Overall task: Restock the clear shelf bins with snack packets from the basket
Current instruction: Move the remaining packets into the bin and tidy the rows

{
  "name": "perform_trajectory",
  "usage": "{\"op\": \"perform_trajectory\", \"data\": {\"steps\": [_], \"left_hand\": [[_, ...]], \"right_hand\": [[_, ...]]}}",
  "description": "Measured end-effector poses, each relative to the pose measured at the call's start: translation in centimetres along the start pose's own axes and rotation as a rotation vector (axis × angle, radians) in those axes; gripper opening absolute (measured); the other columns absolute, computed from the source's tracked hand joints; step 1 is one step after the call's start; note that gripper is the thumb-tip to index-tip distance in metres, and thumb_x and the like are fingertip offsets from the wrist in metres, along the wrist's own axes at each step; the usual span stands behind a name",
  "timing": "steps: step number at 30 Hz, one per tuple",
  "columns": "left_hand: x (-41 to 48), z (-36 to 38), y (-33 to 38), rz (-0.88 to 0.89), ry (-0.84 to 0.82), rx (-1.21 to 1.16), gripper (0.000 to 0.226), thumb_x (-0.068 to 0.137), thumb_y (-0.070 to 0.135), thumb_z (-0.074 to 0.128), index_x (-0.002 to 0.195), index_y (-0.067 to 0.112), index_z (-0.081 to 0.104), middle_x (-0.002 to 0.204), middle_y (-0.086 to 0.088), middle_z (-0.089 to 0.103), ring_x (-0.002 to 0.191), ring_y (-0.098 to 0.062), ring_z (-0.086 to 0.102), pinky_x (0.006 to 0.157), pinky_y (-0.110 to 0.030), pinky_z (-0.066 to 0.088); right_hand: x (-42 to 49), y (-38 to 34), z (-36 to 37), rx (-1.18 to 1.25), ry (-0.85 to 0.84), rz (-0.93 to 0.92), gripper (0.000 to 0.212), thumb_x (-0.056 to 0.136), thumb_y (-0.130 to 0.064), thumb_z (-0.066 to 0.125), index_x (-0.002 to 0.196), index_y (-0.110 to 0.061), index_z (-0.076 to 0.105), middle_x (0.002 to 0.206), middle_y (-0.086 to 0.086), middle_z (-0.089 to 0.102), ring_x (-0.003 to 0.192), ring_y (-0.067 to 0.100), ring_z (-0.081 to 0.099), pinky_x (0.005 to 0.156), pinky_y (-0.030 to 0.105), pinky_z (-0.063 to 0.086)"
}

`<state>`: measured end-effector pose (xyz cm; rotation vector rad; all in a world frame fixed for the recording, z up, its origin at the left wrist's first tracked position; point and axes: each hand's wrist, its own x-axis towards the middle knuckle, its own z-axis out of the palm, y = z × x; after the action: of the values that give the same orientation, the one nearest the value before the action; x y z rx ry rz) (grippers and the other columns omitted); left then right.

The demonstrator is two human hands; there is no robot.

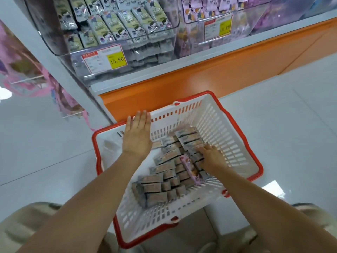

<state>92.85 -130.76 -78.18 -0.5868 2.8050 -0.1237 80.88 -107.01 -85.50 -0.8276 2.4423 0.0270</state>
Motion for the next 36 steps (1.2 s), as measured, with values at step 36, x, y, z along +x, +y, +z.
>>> {"op": "perform_trajectory", "data": {"steps": [36], "left_hand": [[-4.0, -12.2, -9.7, -0.215, 0.614, -0.083, 0.096, 0.074, 0.016, 0.067, 0.155, 0.003, 0.016, 0.161, -0.016, 0.018, 0.150, -0.032, 0.012, 0.122, -0.050, 0.001]], "right_hand": [[-4.7, -18.8, -27.4, 1.036, 0.858, -0.687, 0.016, 0.081, -0.006, 0.060, 0.093, -0.012, 0.050, 0.085, 0.000, 0.050, 0.071, 0.005, 0.044, 0.064, 0.017, 0.037]]}}
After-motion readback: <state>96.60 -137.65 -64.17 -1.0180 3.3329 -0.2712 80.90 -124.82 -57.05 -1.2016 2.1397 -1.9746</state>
